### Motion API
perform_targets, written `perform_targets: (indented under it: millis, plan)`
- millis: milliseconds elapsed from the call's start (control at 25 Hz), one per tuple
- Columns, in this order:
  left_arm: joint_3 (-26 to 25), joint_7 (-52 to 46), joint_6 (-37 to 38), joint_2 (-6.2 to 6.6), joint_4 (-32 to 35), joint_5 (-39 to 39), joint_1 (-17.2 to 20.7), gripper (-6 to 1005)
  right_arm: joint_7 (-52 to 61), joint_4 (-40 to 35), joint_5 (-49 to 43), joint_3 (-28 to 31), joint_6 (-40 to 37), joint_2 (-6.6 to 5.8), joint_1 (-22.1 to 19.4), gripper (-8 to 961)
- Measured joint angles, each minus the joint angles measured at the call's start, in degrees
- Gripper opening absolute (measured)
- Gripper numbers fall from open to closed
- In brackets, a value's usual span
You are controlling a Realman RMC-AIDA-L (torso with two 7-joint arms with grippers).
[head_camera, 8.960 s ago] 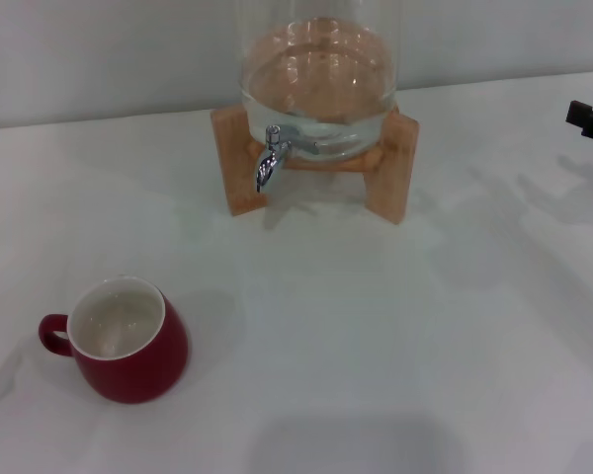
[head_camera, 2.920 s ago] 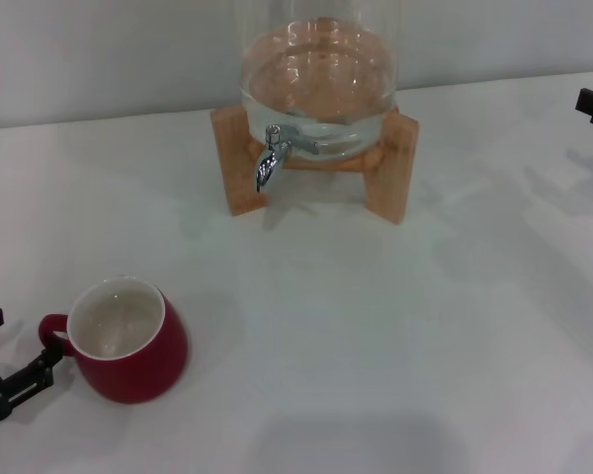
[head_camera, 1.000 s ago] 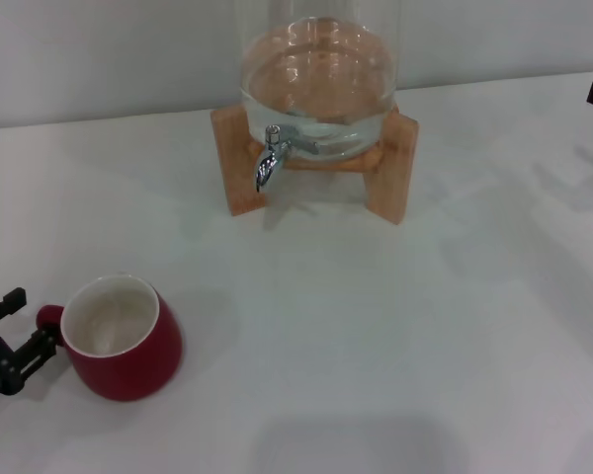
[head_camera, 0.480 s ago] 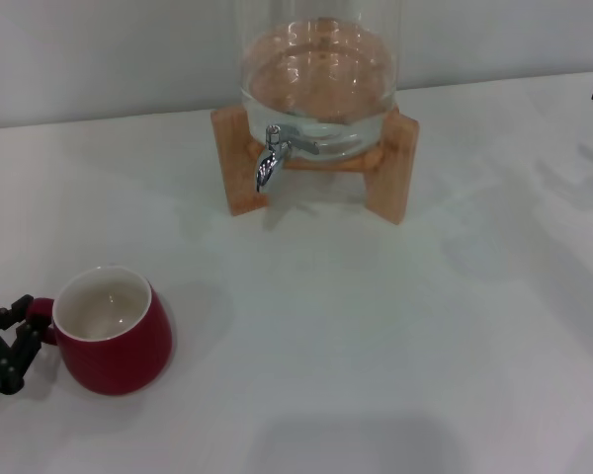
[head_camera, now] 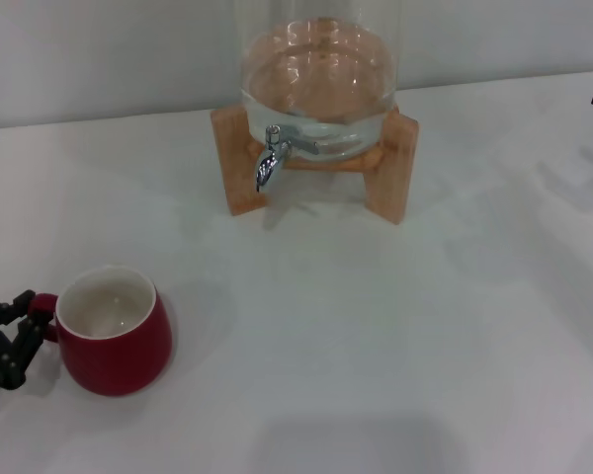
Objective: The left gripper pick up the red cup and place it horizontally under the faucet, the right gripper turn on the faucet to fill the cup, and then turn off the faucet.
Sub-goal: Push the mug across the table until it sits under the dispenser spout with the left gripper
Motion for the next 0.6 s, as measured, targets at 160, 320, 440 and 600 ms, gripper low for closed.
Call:
perform_targets:
  millis: [160,320,440,600]
  plan:
    - [-0.01,-0.34,0.0,0.1,0.14,-0.04,-0.86,176,-0.41,0.38,0.12,0.39,0.08,0.0,0.0,795]
    - [-0.04,-0.67,0.11,0.14,0.96,-0.04,-1.43,176,-0.53,0.79,0.16,0.82,0.32,0.0,0.0,795]
    - [-0.03,-0.68,0.31,0.16,1.3,-0.04,-1.85,176,-0.55,0.81,0.18,0.82,0.39,0.0,0.0,795]
    - [-0.01,-0.68,0.39,0.17,1.36,0.18,-2.37,176,-0.56,0.81,0.18,0.81,0.42,0.0,0.0,795]
